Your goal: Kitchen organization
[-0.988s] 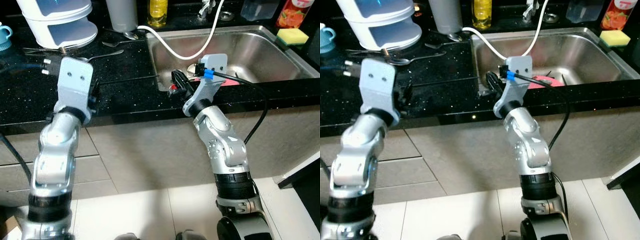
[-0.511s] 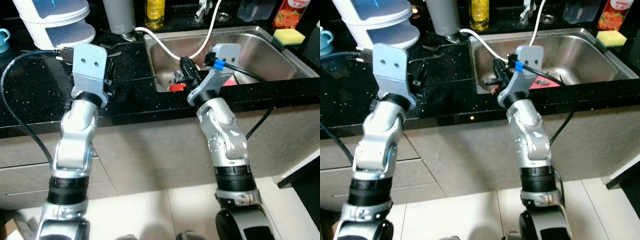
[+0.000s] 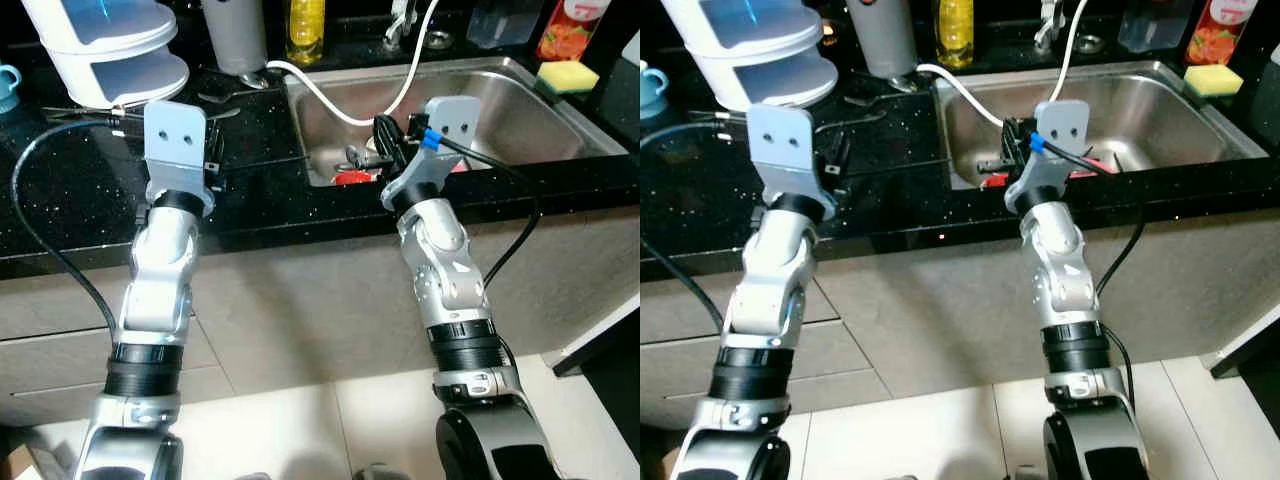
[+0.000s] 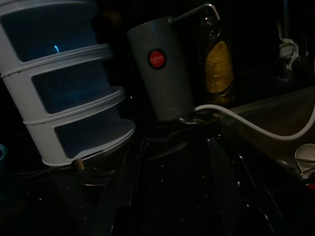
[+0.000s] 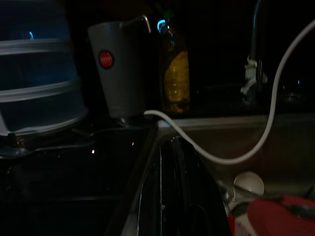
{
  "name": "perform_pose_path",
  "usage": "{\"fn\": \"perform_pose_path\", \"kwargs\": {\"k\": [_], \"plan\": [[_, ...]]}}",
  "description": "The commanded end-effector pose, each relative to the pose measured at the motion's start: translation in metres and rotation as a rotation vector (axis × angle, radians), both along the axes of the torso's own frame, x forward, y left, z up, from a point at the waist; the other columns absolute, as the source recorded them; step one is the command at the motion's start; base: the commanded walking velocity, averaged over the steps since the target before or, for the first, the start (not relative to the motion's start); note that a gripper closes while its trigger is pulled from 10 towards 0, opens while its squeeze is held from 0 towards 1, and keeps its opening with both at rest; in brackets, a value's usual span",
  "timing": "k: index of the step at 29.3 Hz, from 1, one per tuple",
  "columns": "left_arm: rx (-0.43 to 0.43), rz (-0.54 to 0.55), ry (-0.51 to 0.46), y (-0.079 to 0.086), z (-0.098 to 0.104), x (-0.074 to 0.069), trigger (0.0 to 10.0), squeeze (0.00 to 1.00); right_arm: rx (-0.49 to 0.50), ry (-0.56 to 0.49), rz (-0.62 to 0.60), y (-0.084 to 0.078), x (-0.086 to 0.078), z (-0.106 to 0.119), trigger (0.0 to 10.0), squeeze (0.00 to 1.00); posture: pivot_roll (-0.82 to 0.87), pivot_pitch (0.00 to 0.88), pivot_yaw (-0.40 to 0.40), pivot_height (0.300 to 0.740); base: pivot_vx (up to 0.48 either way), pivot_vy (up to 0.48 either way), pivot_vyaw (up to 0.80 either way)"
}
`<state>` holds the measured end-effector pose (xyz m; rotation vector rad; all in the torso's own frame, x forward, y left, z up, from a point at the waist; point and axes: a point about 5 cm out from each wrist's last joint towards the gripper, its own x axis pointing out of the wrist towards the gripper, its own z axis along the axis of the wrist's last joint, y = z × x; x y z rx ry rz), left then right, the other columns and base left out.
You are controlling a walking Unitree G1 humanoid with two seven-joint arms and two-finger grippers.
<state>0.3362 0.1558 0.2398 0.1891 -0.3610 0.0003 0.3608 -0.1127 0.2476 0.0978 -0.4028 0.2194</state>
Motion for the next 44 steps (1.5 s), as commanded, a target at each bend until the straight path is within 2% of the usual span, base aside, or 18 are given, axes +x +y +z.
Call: {"fn": "perform_pose_path", "kwargs": {"k": [1, 4, 9, 30, 44], "plan": [[0.021, 0.037, -0.028, 0.012, 0.009, 0.008, 10.0, 0.00, -0.006, -0.046, -0.018, -0.003, 0.009, 0.016, 10.0, 0.00, 0.02, 0.038, 0.051, 0.740, 0.000, 0.000, 0.00], [0.017, 0.041, -0.047, 0.015, 0.015, 0.011, 10.0, 0.00, -0.011, -0.070, -0.020, -0.004, 0.013, 0.024, 10.0, 0.00, 0.02, 0.061, 0.049, 0.740, 0.000, 0.000, 0.00], [0.018, 0.035, -0.058, 0.015, 0.016, 0.012, 10.0, 0.00, -0.018, -0.081, -0.024, -0.005, 0.016, 0.025, 10.0, 0.00, 0.02, 0.075, 0.048, 0.740, 0.000, 0.000, 0.00], [0.021, 0.021, -0.057, 0.016, 0.011, 0.011, 10.0, 0.00, -0.015, -0.107, -0.030, -0.009, 0.021, 0.023, 10.0, 0.00, 0.02, 0.039, 0.046, 0.740, 0.000, 0.000, 0.00], [0.029, 0.009, -0.058, 0.013, 0.009, 0.011, 10.0, 0.00, -0.022, -0.114, -0.031, -0.011, 0.023, 0.022, 10.0, 0.00, 0.02, 0.036, 0.045, 0.740, 0.480, 0.000, 0.00]]}}
